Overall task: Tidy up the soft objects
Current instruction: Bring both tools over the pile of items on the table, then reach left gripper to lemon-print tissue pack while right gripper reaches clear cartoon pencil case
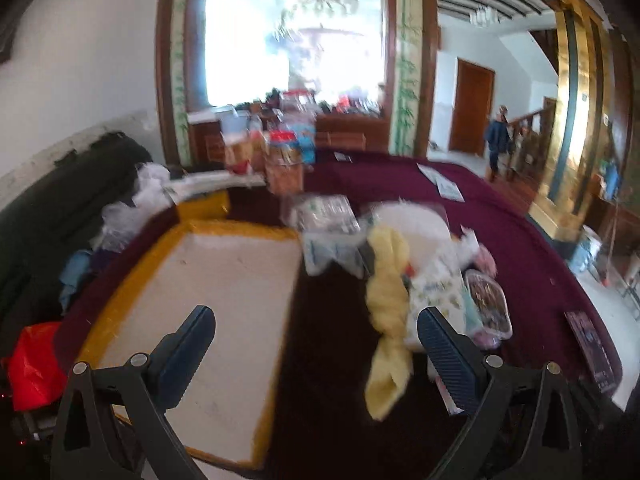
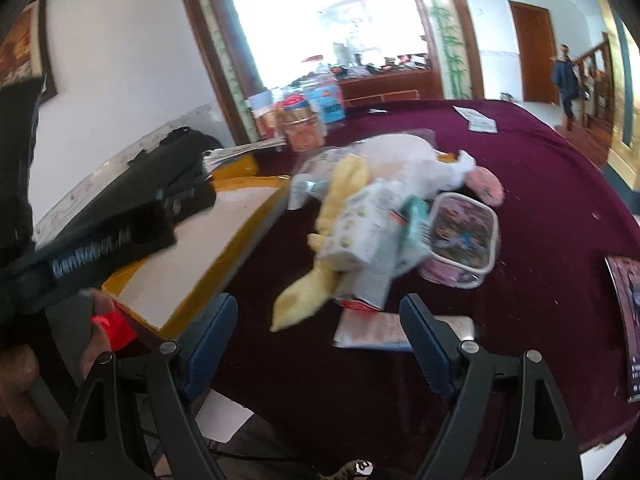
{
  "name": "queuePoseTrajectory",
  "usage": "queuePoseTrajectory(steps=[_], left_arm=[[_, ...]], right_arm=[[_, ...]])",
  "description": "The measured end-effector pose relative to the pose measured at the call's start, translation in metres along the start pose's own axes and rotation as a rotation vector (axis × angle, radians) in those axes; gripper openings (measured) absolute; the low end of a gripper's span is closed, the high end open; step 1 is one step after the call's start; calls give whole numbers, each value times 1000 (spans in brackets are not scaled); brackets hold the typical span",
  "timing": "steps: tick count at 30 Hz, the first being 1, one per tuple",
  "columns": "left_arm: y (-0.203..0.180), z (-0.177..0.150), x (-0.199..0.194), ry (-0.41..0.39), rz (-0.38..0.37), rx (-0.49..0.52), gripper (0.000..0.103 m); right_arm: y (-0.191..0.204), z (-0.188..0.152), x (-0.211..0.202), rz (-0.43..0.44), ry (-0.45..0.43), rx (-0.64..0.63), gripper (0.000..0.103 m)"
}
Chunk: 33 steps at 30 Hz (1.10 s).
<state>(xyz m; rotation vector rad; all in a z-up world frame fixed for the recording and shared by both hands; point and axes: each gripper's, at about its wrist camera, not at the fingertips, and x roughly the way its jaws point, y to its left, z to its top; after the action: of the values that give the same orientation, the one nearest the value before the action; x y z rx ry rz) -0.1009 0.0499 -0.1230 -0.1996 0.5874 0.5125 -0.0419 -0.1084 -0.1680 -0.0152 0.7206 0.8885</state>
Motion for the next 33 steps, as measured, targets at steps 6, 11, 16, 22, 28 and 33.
queuePoseTrajectory(steps=[6, 11, 16, 22, 28, 33], left_arm=[[-1, -11, 8, 26, -60, -39, 102], [4, -10, 14, 35, -66, -51, 102], [4, -13, 18, 48, -69, -51, 102], [12, -13, 18, 57, -133, -88, 102], [7, -15, 20, 82, -165, -76, 102], [4, -17, 22, 96, -176, -72, 102]], right_arm=[[-11, -3, -1, -21, 7, 22, 83], [-14, -4, 3, -18, 23, 33, 83], [-19, -4, 4, -24, 28, 52, 83], [-21, -7, 5, -38, 37, 62, 83], [-20, -8, 4, -34, 46, 63, 83], [-23, -8, 3, -24, 50, 68, 83]])
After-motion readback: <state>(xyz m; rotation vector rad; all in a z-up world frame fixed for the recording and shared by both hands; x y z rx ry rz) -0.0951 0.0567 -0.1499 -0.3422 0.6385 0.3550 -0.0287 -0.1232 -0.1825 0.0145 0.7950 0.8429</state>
